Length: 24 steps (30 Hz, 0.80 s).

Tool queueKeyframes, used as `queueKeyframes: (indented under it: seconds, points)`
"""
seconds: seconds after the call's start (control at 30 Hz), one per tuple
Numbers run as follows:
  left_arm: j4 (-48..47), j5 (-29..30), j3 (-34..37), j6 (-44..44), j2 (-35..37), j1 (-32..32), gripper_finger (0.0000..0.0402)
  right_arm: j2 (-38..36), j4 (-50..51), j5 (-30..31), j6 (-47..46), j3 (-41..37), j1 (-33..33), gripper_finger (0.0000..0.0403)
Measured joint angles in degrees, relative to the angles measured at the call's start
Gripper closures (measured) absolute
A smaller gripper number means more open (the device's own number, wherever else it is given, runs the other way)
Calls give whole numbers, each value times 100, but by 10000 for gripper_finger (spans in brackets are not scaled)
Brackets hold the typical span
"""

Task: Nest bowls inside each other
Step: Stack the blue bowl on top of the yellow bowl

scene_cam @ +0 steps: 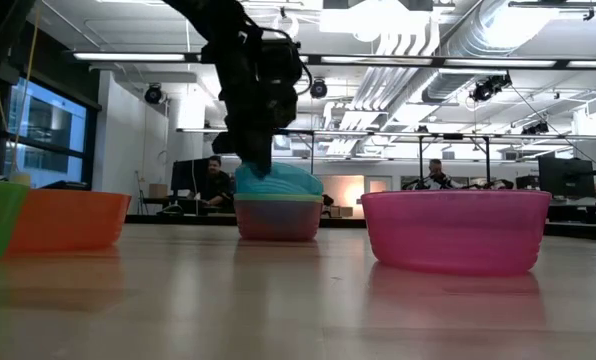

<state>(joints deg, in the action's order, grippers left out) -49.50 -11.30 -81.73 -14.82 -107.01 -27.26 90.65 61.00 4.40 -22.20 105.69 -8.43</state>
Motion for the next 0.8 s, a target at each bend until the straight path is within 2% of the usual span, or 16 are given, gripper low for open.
queueKeyframes:
  seconds: [0.1, 0.23, 0.37, 0.47, 0.8]
  points:
    - [-11, -8, 0, 1, -313, 103, 332, 0, 0, 6, -11, -1, -25, 265]
    - [60, -52, 2, -6, -632, 293, 363, 0, 0, 6, -28, 0, -114, 265]
    - [227, -36, 3, -2, -694, 401, 384, 0, 25, 5, -29, -2, -221, 265]
    - [331, -20, 4, -8, -599, 372, 372, 0, 79, 62, -30, -2, -276, 265]
    - [321, -354, -2, -1, -184, 176, 291, 0, 107, 164, -29, -2, -284, 265]
